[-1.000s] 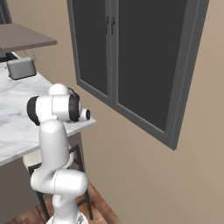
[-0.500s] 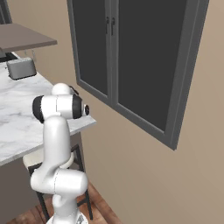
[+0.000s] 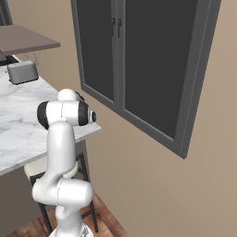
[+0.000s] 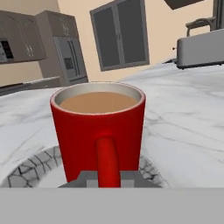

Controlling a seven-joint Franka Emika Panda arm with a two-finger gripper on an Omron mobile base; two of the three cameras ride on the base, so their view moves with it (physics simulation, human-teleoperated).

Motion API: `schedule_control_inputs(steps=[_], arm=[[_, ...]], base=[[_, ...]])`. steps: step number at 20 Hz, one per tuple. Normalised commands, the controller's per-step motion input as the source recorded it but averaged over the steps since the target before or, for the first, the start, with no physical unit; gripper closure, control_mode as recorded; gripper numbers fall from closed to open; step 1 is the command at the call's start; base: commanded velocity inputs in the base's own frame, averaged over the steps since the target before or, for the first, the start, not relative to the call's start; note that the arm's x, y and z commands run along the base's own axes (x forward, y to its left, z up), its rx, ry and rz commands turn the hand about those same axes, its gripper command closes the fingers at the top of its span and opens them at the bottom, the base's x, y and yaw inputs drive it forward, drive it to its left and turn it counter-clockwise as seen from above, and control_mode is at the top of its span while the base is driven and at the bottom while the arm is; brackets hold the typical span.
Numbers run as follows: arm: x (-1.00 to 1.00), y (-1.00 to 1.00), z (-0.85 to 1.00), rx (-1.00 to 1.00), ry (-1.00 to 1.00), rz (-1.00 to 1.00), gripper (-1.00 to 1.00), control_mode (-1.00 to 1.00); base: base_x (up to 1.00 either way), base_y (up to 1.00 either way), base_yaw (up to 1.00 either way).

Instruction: Pick the cup of tea, navigate to the dining table, and place it on the saucer.

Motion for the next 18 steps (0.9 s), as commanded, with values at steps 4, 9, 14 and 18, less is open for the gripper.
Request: schedule_control_inputs(steps=[4,9,14,18], arm=[[-0.08,0.00,-0.03,0.00,0.00,0.04,1.00,-1.00],[-0.07,0.00,0.11,0.00,0.00,0.07,1.00,-1.00],[0.00,0.00,0.18,-0.04,0.01,0.05,1.00,-1.00],[0.00,0.00,0.00,-0.09,0.04,0.02,1.00,-1.00]], base=[[0.00,0.00,0.00],[0.00,0.00,0.00],[0.00,0.00,0.00],[0.00,0.00,0.00]])
